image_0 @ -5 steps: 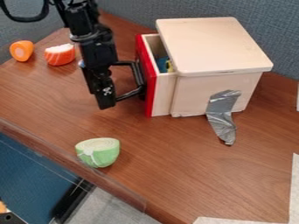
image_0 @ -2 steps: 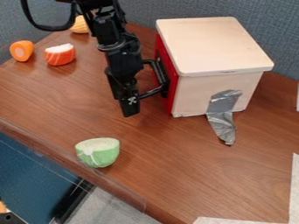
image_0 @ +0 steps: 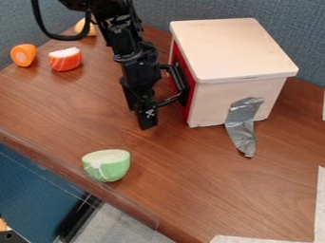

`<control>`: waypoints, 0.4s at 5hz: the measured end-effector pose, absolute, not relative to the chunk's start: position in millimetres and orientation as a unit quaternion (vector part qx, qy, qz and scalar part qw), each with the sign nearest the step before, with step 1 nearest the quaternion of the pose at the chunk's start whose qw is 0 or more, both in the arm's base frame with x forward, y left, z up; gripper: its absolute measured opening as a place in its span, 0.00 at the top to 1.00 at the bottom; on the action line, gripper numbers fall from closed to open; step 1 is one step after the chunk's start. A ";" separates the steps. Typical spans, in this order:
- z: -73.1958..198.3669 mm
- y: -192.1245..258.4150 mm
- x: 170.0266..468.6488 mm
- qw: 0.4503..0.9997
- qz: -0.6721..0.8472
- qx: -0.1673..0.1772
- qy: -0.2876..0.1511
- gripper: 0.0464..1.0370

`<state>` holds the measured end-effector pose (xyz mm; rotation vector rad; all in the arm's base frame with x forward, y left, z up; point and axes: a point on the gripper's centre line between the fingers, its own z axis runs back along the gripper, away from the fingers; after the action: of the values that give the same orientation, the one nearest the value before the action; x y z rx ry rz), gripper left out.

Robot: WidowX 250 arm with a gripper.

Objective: Close the drawer

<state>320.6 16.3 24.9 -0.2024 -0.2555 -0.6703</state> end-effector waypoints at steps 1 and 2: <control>24.6 22.0 322.3 0.933 -0.326 -0.084 -0.126 0.04; 44.9 62.6 313.3 0.945 -0.290 -0.051 -0.145 0.04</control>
<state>313.3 62.6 44.9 -0.1036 -0.2949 -0.5917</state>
